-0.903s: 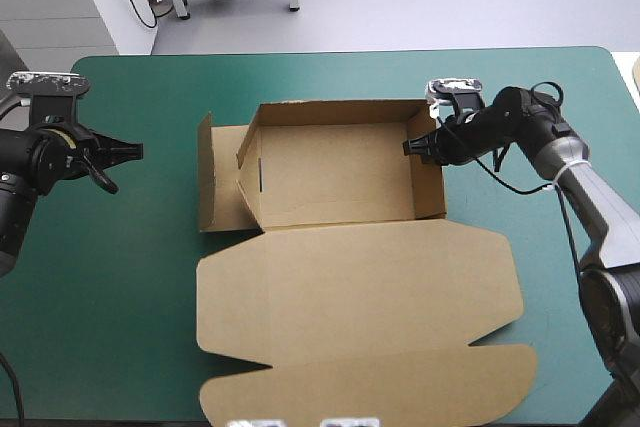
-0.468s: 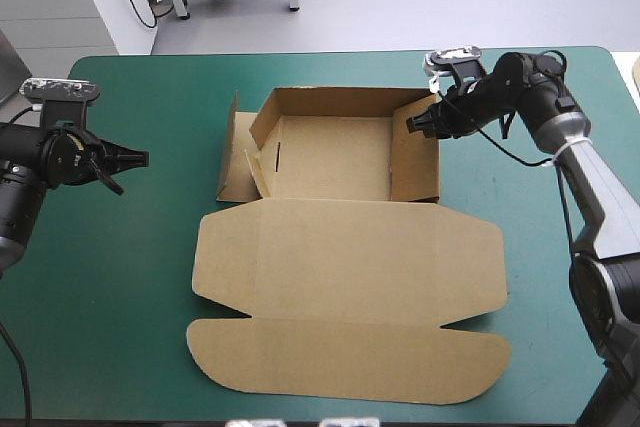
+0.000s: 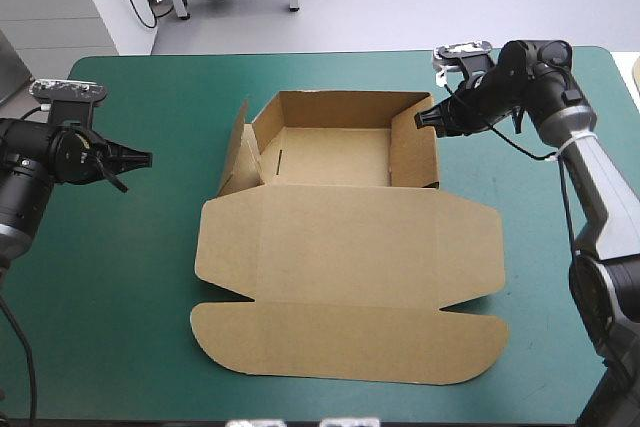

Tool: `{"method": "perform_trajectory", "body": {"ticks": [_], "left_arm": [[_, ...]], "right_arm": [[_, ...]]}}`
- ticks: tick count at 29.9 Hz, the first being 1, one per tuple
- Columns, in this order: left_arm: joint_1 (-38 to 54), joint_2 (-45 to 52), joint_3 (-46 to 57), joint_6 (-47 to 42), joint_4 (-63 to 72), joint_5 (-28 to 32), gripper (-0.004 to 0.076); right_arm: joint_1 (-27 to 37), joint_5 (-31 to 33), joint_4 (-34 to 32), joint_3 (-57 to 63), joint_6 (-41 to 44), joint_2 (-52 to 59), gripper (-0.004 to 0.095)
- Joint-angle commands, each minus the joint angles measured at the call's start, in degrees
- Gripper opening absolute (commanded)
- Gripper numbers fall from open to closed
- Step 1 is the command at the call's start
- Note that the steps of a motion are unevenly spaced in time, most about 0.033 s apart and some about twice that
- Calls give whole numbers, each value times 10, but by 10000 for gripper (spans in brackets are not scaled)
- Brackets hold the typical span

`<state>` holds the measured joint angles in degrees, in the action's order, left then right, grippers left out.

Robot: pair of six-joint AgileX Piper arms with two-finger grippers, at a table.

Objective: Fold the box

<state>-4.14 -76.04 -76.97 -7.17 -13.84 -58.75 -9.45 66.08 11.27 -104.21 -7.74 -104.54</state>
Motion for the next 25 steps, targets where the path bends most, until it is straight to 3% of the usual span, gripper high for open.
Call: {"method": "perform_trajectory", "body": {"ticks": [1, 7, 15, 17, 20, 25], "left_arm": [[2, 15, -17, 1, -5, 25, 8], [2, 15, -17, 16, -6, 14, 8], [2, 15, -17, 16, -6, 11, 8], [2, 15, -17, 16, -6, 12, 8], [2, 15, -17, 15, -6, 12, 8], [2, 15, -17, 48, -2, 22, 8]], "right_arm": [[1, -12, 2, -18, 30, 10, 305], [1, -7, 71, -18, 33, -43, 305], [1, -12, 80, -18, 33, -102, 297], [1, -12, 87, -18, 33, -111, 236], [1, -18, 92, -18, 26, -114, 4], [1, -24, 97, -18, 29, -109, -19]]}}
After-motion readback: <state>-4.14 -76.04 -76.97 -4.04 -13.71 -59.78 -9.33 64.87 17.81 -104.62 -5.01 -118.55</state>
